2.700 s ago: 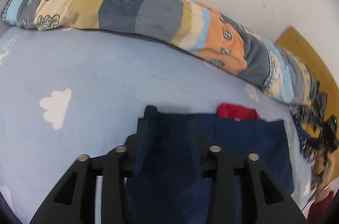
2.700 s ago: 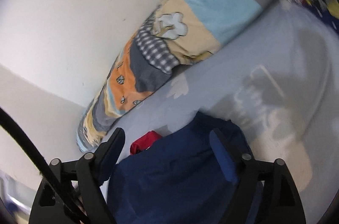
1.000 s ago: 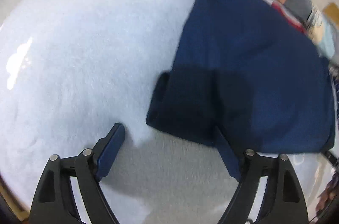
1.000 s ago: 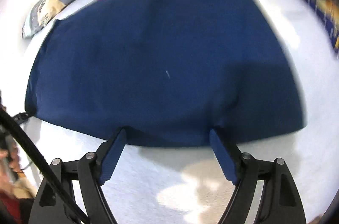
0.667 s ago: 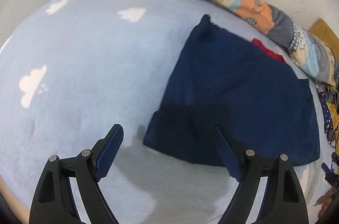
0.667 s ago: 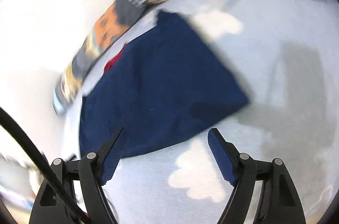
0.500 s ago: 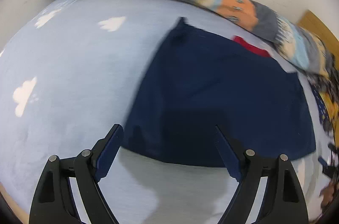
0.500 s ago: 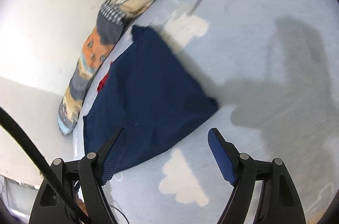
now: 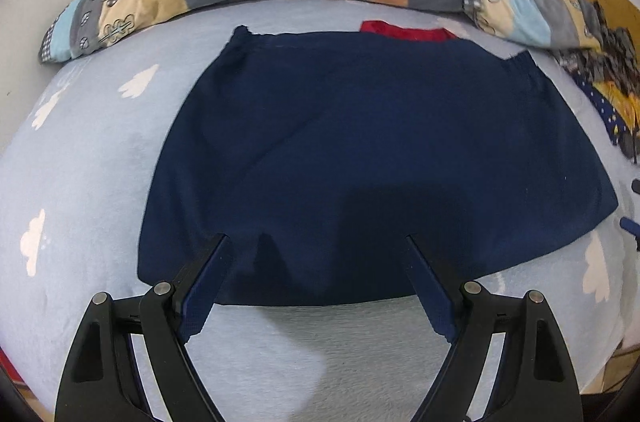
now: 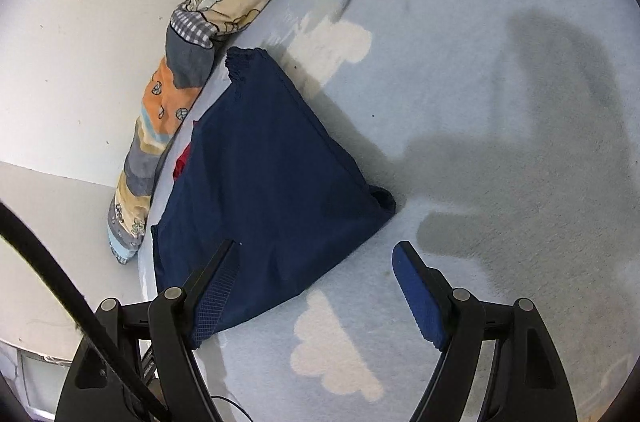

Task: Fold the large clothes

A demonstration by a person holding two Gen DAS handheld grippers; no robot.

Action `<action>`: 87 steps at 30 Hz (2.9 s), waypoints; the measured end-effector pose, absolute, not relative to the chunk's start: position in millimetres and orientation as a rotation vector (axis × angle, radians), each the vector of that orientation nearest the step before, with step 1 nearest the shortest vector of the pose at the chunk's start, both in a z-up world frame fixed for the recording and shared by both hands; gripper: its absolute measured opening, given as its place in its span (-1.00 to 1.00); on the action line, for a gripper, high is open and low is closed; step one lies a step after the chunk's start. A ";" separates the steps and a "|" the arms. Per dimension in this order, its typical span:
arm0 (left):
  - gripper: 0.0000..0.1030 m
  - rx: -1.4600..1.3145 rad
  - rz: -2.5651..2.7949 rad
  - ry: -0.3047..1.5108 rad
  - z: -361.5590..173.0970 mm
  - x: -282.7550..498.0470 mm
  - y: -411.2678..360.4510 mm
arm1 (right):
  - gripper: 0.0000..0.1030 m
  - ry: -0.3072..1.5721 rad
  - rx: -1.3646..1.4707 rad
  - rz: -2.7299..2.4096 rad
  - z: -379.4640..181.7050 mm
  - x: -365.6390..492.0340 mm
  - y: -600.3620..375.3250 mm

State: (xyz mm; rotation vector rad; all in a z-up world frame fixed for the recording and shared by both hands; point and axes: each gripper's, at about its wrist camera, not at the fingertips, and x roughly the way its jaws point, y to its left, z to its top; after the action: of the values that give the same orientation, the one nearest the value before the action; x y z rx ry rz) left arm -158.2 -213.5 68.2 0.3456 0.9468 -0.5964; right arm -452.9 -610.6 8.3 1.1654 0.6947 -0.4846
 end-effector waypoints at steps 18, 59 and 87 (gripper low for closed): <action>0.66 0.283 -0.536 1.005 71.8 -125.7 -203.1 | 0.61 0.728 1.139 -0.496 0.3 -427.9 -607.7; -0.70 -0.504 -0.785 1.385 18.2 -13.8 -113.8 | -0.83 0.649 1.178 -0.372 -8.1 -411.7 -620.2; 0.49 -0.487 -0.723 1.409 13.8 -28.1 -61.2 | -0.41 0.628 1.266 -0.401 -30.2 -437.3 -640.2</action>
State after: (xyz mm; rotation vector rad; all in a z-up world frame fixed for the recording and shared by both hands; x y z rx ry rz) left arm -28.1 -61.2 13.8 -0.4874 1.4092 -0.7230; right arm -437.3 -640.2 -30.2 1.2661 0.6280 -0.4007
